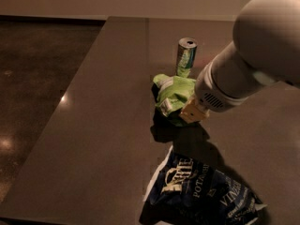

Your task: Move green rice chip bag near redbull can

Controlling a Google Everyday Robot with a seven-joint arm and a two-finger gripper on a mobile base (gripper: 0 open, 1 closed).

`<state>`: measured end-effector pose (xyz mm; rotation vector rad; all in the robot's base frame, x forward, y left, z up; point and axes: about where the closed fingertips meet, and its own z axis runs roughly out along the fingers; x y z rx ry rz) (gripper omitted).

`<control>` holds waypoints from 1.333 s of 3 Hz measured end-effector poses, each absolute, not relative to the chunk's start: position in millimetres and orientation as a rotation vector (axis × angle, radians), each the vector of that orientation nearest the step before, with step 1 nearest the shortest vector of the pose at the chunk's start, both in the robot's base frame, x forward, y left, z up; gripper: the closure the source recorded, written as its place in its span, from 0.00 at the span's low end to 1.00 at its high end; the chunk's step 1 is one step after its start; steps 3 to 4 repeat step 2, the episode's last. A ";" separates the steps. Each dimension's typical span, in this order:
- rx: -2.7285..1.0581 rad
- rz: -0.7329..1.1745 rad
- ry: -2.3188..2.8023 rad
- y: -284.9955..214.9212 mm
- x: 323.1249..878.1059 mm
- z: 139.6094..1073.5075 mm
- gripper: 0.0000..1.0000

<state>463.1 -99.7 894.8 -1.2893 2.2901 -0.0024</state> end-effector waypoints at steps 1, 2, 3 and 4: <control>-1.291 -0.003 2.289 -99.0 462.7 895.3 0.04; -1.292 -0.004 2.288 -98.7 462.5 895.5 0.00; -1.292 -0.004 2.288 -98.7 462.5 895.5 0.00; -1.292 -0.004 2.288 -98.7 462.5 895.5 0.00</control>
Offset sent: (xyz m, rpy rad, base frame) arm -0.0003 0.0006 0.0004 -0.0006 -0.0009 0.0011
